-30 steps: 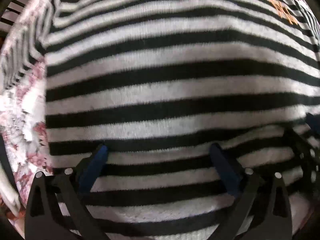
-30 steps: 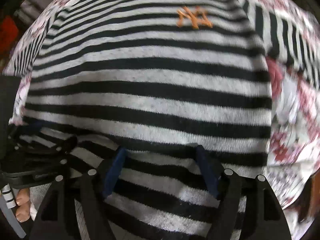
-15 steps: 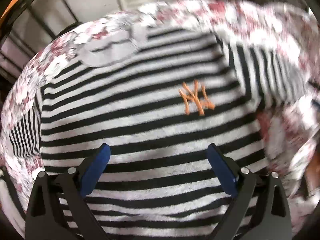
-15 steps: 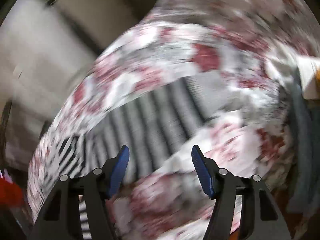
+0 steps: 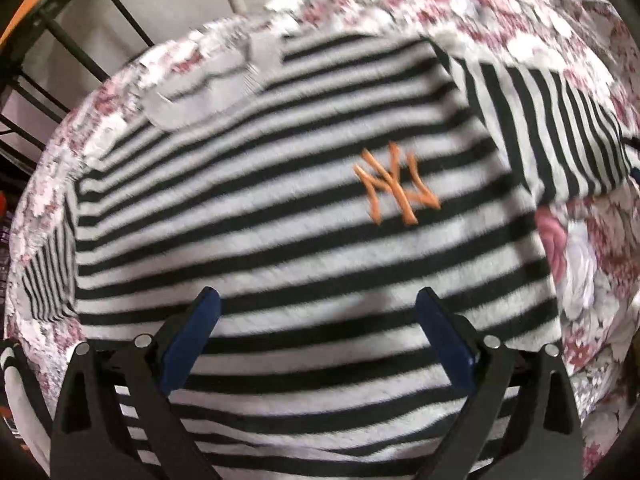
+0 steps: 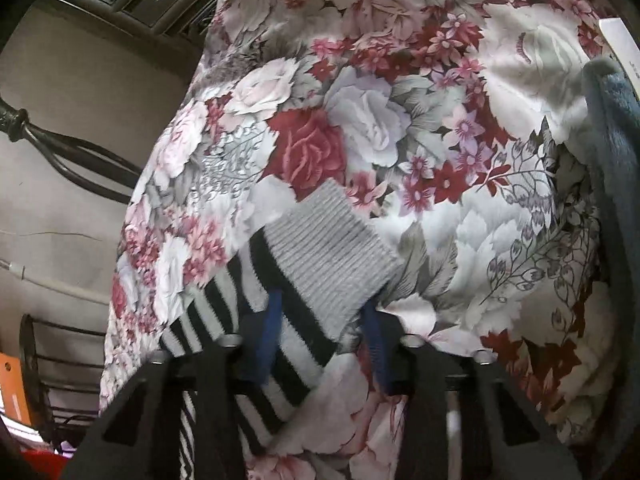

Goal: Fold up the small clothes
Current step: 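Move the right gripper down to the grey cuff of the nearest sleeve, then grasp the sleeve cuff with the right gripper and fold it across the body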

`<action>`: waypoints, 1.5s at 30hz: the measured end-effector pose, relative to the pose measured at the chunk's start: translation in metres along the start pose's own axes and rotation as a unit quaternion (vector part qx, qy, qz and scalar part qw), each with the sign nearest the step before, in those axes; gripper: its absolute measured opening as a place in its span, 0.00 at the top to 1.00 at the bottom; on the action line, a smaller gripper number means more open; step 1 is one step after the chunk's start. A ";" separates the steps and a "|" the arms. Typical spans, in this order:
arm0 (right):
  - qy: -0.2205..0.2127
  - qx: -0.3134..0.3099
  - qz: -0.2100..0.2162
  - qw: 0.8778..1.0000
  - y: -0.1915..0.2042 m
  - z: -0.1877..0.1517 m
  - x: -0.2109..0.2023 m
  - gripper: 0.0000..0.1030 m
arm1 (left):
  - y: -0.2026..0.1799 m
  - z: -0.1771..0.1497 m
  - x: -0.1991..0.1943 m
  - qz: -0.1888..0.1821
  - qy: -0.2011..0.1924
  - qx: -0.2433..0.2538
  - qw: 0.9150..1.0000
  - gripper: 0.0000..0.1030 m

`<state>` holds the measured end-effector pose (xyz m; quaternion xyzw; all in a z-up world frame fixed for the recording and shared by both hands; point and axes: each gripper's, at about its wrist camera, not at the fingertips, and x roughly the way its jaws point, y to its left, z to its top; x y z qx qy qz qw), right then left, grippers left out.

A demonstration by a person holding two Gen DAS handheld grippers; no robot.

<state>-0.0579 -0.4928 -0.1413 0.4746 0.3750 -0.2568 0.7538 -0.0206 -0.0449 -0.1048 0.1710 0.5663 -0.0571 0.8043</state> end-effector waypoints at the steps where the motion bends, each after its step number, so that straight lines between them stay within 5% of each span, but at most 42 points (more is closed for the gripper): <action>1: -0.002 0.002 0.000 1.000 0.002 0.001 0.002 0.93 | 0.006 0.003 -0.001 0.004 -0.002 -0.003 1.000 0.07; 7: -0.028 -0.055 0.023 0.998 0.045 -0.003 -0.034 0.93 | 0.037 0.034 0.009 -0.002 0.003 -0.053 0.999 0.07; 23: -0.038 -0.212 0.062 0.975 0.179 -0.079 -0.094 0.93 | 0.097 0.036 -0.029 -0.040 -0.024 -0.127 0.991 0.07; 36: -0.014 -0.260 0.098 0.961 0.248 -0.148 -0.099 0.93 | 0.150 0.020 -0.031 -0.047 -0.021 -0.172 0.984 0.07; 45: 0.019 -0.295 0.107 0.949 0.279 -0.191 -0.090 0.93 | 0.154 0.023 -0.012 -0.060 -0.005 -0.180 0.982 0.07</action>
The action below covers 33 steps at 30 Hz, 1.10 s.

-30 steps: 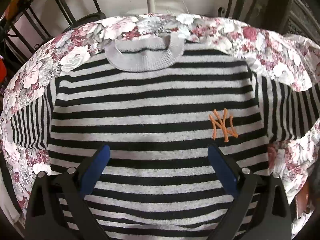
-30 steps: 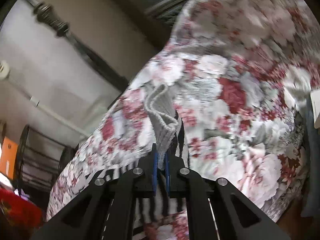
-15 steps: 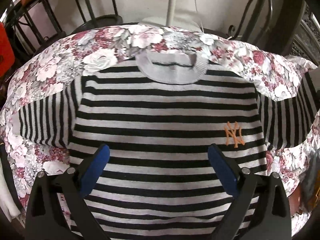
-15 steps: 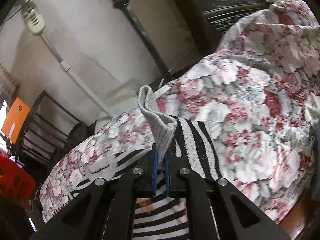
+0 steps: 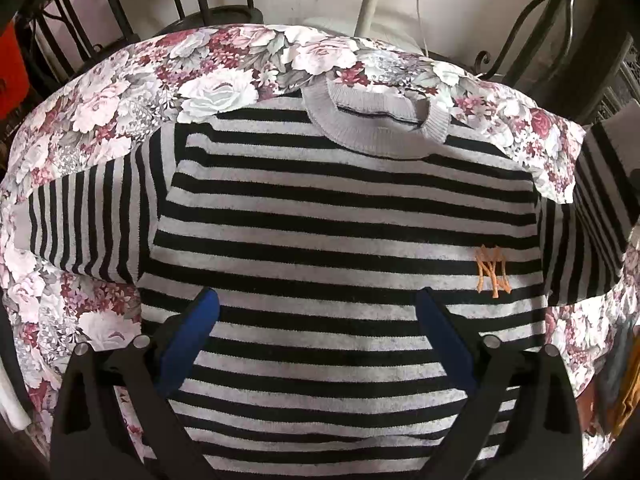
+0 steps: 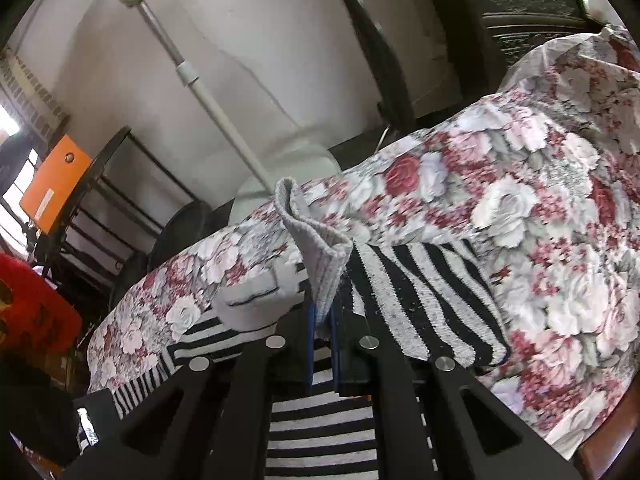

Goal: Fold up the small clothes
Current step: 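Grasp the sleeve cuff with the right gripper and fold it across the body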

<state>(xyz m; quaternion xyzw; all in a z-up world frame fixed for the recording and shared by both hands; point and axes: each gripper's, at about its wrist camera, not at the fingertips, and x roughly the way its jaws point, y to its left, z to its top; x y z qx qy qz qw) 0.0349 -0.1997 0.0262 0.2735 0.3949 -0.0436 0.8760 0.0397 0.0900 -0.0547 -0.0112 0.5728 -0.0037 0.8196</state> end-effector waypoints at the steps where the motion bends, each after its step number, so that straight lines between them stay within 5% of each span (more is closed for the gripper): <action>1: 0.003 -0.002 0.004 1.000 0.005 -0.002 0.002 0.93 | 0.003 0.000 0.002 0.001 0.003 -0.003 1.000 0.07; 22: 0.116 -0.093 0.031 0.988 0.089 -0.078 0.109 0.93 | 0.077 -0.002 0.047 0.038 0.059 -0.052 0.996 0.07; 25: 0.152 -0.106 0.027 0.982 0.090 -0.096 0.133 0.92 | 0.087 -0.002 0.054 0.043 0.068 -0.064 0.995 0.07; 28: 0.217 -0.105 0.024 0.970 0.083 -0.115 0.157 0.79 | 0.092 -0.002 0.062 0.032 0.085 -0.079 0.993 0.07; 33: 0.205 -0.098 0.063 0.972 0.070 -0.099 0.128 0.77 | 0.077 0.001 0.065 0.013 0.094 -0.087 0.992 0.07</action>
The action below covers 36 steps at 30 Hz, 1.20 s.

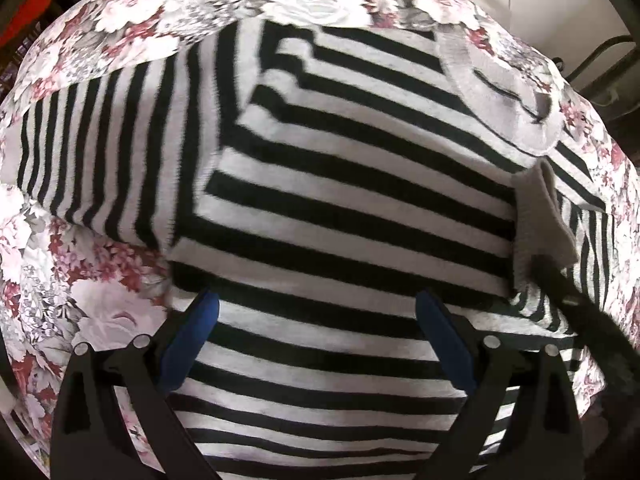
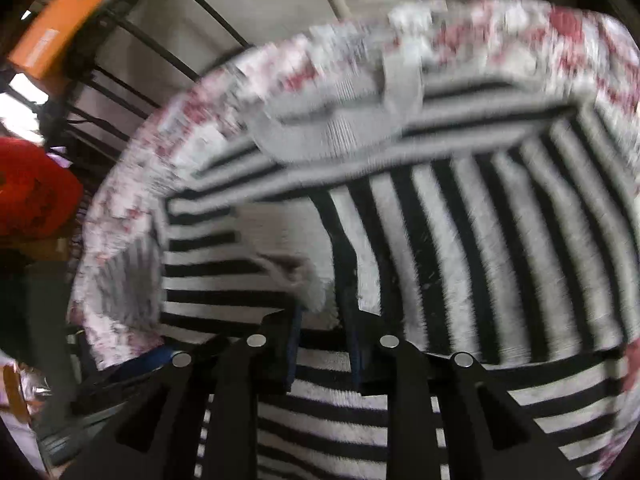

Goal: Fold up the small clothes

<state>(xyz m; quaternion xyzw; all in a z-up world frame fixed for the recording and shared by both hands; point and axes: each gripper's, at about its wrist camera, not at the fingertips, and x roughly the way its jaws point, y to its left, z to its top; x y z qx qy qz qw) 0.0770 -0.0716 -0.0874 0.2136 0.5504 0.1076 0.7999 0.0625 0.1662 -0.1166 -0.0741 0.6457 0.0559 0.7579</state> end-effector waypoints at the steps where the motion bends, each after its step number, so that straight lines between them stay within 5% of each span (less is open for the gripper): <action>1: -0.014 -0.006 0.010 1.000 -0.002 0.002 -0.016 0.70 | -0.005 0.000 0.000 -0.002 0.000 0.002 1.000 0.07; 3: -0.041 -0.004 0.017 0.999 -0.012 0.004 -0.042 0.60 | -0.017 0.001 0.001 -0.011 0.000 0.004 1.000 0.07; 8: -0.070 0.044 0.004 0.997 -0.065 0.007 -0.081 0.59 | -0.048 -0.004 -0.001 -0.041 0.003 0.009 0.999 0.07; 12: -0.091 0.069 -0.019 0.993 -0.102 0.006 -0.097 0.59 | -0.072 -0.001 0.018 0.005 0.005 0.034 0.999 0.07; 15: -0.095 0.082 -0.017 0.992 -0.123 0.007 -0.107 0.58 | -0.067 0.010 0.031 -0.005 0.002 0.012 1.000 0.07; 18: -0.103 0.087 -0.013 0.991 -0.129 0.010 -0.110 0.58 | -0.064 0.018 0.027 -0.058 -0.021 -0.014 0.998 0.33; 20: -0.108 0.085 -0.011 0.990 -0.129 0.013 -0.108 0.59 | -0.071 0.021 0.024 -0.078 -0.035 0.010 0.996 0.67; 23: -0.111 0.075 -0.022 0.991 -0.127 0.016 -0.101 0.61 | -0.081 0.022 0.020 -0.086 -0.046 0.022 0.995 0.86; 27: -0.104 0.078 -0.030 0.991 -0.129 0.016 -0.088 0.63 | -0.068 0.026 0.009 -0.102 -0.059 0.019 0.993 0.88; 32: -0.047 0.064 -0.070 0.994 -0.132 0.010 -0.051 0.64 | -0.058 0.016 0.020 -0.029 -0.055 0.042 0.997 0.91; 34: 0.004 0.061 -0.100 0.993 -0.144 0.003 -0.021 0.72 | -0.062 0.010 0.026 -0.004 -0.058 0.064 0.996 0.90; 36: 0.002 0.058 -0.110 0.992 -0.148 0.000 -0.014 0.76 | -0.075 0.002 0.023 0.038 -0.074 0.102 0.991 0.90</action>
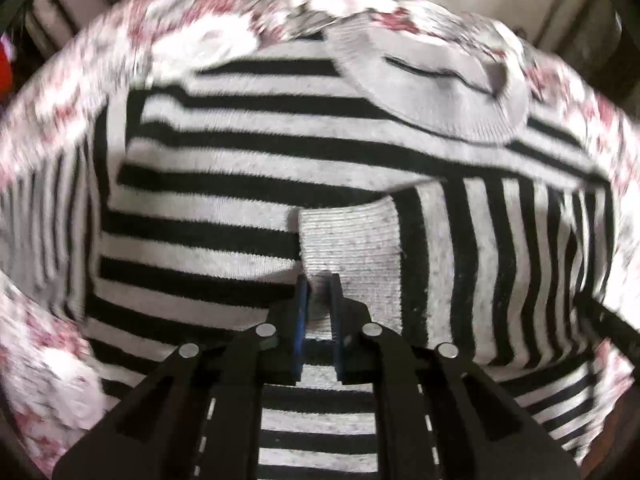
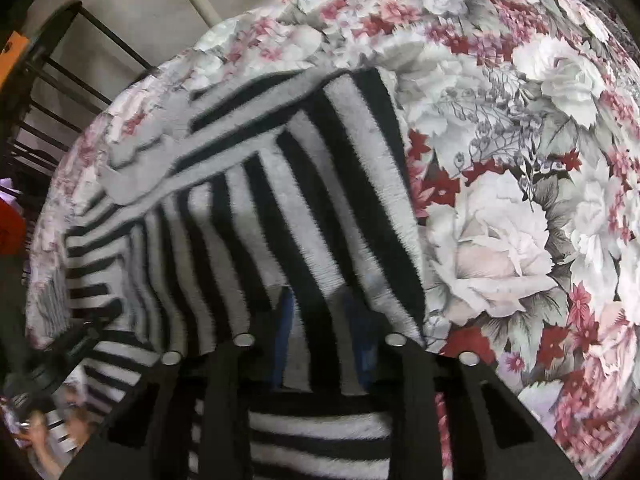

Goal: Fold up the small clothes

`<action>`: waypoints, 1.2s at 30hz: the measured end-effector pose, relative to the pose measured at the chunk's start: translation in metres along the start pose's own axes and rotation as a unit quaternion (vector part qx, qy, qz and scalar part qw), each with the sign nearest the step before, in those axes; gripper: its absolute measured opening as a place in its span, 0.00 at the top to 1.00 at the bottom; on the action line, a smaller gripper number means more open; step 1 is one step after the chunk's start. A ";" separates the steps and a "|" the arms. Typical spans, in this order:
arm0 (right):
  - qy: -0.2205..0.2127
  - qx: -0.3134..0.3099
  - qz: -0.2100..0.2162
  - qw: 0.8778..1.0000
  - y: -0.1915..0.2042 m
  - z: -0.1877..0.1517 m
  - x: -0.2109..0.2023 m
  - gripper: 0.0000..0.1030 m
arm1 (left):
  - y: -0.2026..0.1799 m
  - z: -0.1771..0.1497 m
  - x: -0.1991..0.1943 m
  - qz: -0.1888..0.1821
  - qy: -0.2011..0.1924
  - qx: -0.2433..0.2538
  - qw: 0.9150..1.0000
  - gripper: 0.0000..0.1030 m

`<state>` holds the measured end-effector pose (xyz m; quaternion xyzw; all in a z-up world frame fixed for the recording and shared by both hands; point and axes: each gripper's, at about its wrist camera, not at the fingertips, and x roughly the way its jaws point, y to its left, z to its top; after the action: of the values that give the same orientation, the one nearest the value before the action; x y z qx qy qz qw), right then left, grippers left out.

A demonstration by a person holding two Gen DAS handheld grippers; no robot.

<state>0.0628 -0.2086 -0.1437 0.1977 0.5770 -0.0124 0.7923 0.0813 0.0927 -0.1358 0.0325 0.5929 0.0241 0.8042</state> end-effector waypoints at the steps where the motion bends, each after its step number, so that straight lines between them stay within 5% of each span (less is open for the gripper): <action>1: -0.002 0.001 -0.003 1.000 0.002 0.001 -0.006 0.77 | -0.003 0.000 -0.004 0.011 -0.005 0.011 1.000 0.91; 6: -0.066 -0.016 -0.004 0.998 0.013 0.001 -0.047 0.75 | -0.003 0.007 -0.057 -0.048 -0.082 0.003 0.995 0.90; 7: -0.070 -0.018 -0.006 0.997 0.013 0.002 -0.049 0.75 | -0.004 0.010 -0.063 -0.052 -0.098 0.005 0.994 0.83; 10: -0.040 -0.016 -0.020 0.999 0.009 0.000 -0.032 0.75 | -0.030 0.008 -0.042 -0.075 -0.063 0.020 0.995 0.74; 11: -0.011 -0.017 -0.031 0.999 0.006 -0.001 -0.016 0.75 | -0.039 0.005 -0.013 -0.079 -0.004 0.036 0.996 0.70; 12: 0.003 -0.021 -0.031 0.999 0.005 -0.002 -0.006 0.75 | -0.044 -0.003 0.008 -0.067 0.021 0.047 0.996 0.69; 15: -0.009 -0.017 -0.039 0.999 0.011 -0.001 -0.015 0.75 | -0.057 -0.009 0.013 -0.025 0.002 0.079 0.997 0.69; 18: -0.049 -0.039 -0.022 0.998 0.028 0.001 -0.037 0.73 | -0.050 -0.002 -0.010 -0.074 -0.031 0.066 0.995 0.67; 20: -0.045 -0.054 -0.032 0.997 0.038 0.000 -0.032 0.62 | -0.044 0.002 -0.009 -0.032 -0.038 0.068 0.996 0.48; 21: -0.027 -0.051 -0.039 0.998 0.036 0.000 -0.023 0.59 | -0.037 0.003 0.001 -0.004 -0.023 0.062 0.998 0.45; 23: 0.024 -0.040 -0.054 0.997 0.034 -0.003 0.006 0.57 | -0.010 0.003 0.023 -0.012 0.032 0.017 0.999 0.45; 25: 0.015 -0.049 -0.077 0.996 0.044 -0.003 0.001 0.57 | 0.012 0.003 0.025 -0.041 0.048 -0.018 0.998 0.45; 31: -0.041 -0.028 -0.023 0.998 0.070 -0.003 -0.041 0.55 | 0.130 0.000 0.004 -0.057 0.005 -0.123 0.991 0.41; 36: -0.045 -0.013 0.007 0.999 0.084 -0.009 -0.052 0.55 | 0.247 -0.024 0.021 -0.046 0.004 -0.230 0.972 0.42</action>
<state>0.0584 -0.1396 -0.0730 0.1909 0.5392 -0.0084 0.8202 0.0649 0.3409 -0.1425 -0.1811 0.5757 0.1230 0.7878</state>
